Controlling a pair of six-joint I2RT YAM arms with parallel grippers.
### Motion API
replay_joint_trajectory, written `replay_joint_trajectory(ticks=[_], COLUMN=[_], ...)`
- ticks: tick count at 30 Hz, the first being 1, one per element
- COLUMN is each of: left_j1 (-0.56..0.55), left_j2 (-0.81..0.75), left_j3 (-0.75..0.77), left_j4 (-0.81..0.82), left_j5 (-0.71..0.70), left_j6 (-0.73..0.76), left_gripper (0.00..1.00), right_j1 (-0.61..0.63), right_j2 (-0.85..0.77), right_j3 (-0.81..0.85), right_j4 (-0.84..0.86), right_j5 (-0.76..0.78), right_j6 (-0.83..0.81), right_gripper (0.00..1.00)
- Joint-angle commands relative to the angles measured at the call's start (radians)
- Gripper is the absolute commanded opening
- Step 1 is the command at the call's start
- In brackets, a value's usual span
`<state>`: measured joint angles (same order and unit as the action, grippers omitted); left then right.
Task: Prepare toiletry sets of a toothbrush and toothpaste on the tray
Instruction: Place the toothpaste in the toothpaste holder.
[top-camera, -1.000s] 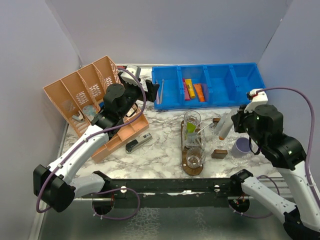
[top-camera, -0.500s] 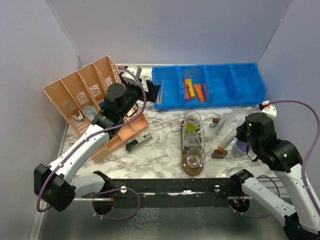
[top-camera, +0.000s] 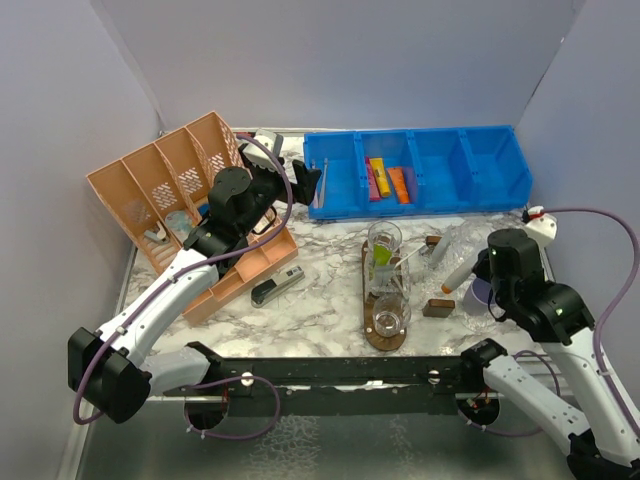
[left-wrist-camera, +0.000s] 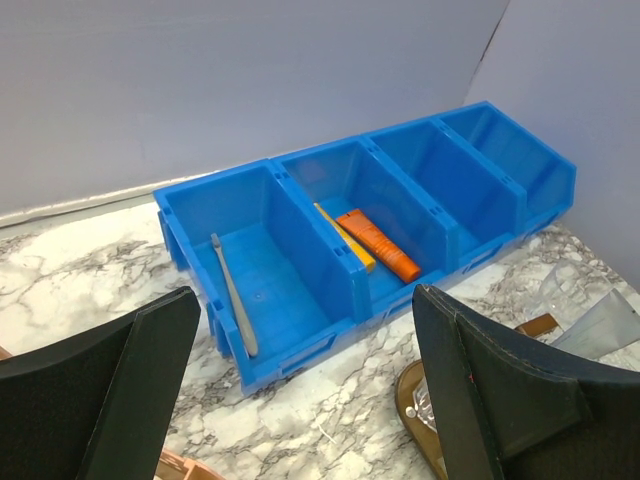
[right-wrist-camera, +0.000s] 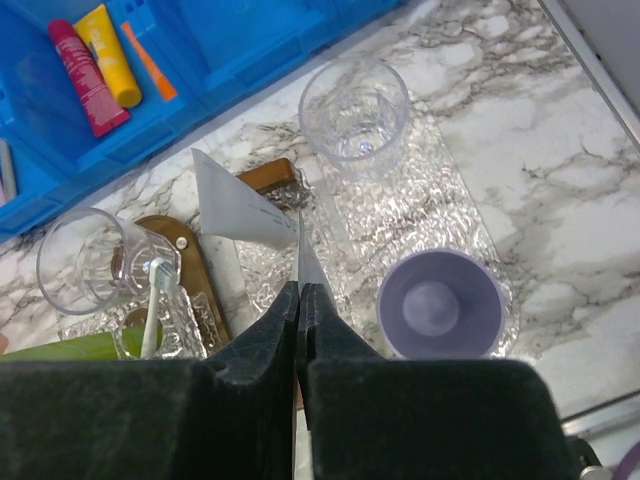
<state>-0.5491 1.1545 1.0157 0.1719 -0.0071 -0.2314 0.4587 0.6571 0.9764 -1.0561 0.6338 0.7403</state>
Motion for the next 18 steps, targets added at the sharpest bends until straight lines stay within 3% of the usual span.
replay_joint_trajectory(ticks=[1,10,18], left_j1=[0.003,0.003,0.003], left_j2=[0.0,0.001,0.001], left_j3=[-0.003,-0.006,-0.008], left_j4=[0.038,0.045,0.049], left_j5=[0.032,0.039,0.044], left_j6=[-0.014,-0.019,-0.017], left_gripper=[0.91,0.91,0.91], right_j1=[0.003,0.003,0.003], right_j2=[-0.053,-0.09,-0.11], right_j3=[-0.059,-0.145,-0.2], right_j4=[0.2,0.4,0.463], right_j5=[-0.022,-0.074,-0.103], right_j6=[-0.118,-0.258,-0.308], right_gripper=[0.01,0.01,0.01])
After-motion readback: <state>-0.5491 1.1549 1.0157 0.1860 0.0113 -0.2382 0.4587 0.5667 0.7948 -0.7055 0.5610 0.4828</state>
